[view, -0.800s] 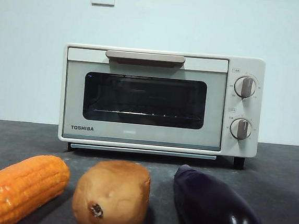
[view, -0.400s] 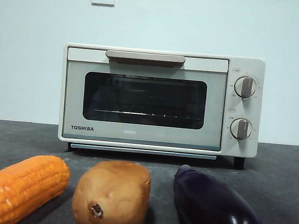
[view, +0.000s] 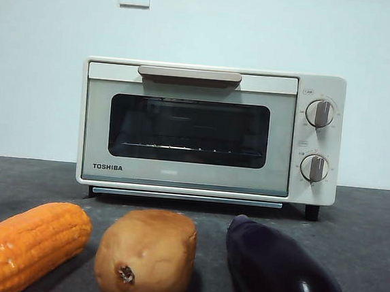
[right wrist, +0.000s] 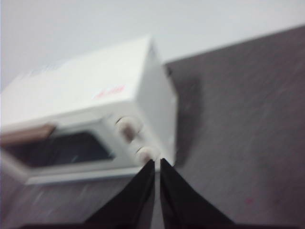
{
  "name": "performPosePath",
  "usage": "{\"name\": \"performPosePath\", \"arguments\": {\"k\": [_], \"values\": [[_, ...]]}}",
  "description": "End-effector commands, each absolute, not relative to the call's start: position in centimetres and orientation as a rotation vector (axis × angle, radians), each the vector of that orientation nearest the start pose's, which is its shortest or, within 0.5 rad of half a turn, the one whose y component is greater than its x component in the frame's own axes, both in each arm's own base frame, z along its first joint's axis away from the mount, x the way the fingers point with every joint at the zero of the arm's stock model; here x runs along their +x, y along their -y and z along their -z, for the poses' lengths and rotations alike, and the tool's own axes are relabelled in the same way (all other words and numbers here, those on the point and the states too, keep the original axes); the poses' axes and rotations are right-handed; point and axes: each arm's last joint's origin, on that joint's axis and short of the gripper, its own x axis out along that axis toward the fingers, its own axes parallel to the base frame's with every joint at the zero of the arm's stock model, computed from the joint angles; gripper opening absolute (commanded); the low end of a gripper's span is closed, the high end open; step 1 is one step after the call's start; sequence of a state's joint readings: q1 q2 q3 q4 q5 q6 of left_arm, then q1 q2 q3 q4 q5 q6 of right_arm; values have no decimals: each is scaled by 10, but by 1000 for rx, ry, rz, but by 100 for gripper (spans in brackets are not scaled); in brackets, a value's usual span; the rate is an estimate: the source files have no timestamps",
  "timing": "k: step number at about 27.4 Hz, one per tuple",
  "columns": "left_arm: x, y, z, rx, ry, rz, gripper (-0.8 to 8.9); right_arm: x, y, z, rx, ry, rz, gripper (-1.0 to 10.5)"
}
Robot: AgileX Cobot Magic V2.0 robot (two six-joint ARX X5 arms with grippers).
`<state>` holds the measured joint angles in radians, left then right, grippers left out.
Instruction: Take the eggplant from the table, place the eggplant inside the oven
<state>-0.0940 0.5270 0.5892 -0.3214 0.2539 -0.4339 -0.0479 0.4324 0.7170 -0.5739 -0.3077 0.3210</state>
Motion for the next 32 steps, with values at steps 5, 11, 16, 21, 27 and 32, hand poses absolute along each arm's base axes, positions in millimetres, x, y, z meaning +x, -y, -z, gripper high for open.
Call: {"name": "performPosePath", "arguments": {"k": [5, 11, 16, 21, 27, 32], "values": [[149, 27, -311, -383, -427, 405, 4, 104, -14, -341, 430, -550, -536, 15], [162, 33, -315, -373, -454, 443, 4, 120, -25, -340, 475, -688, -715, 276], [163, 37, -314, -360, -465, 465, 4, 134, -42, -332, 443, -788, -815, 376], [162, 40, -314, -355, -468, 480, 4, 146, -70, -318, 348, -918, -755, 376], [162, 41, -314, -353, -470, 489, 4, 160, -121, -286, 141, -1076, -543, 376], [161, 42, -314, -348, -471, 495, 4, 177, -173, -242, 34, -1185, -485, 376]]}}
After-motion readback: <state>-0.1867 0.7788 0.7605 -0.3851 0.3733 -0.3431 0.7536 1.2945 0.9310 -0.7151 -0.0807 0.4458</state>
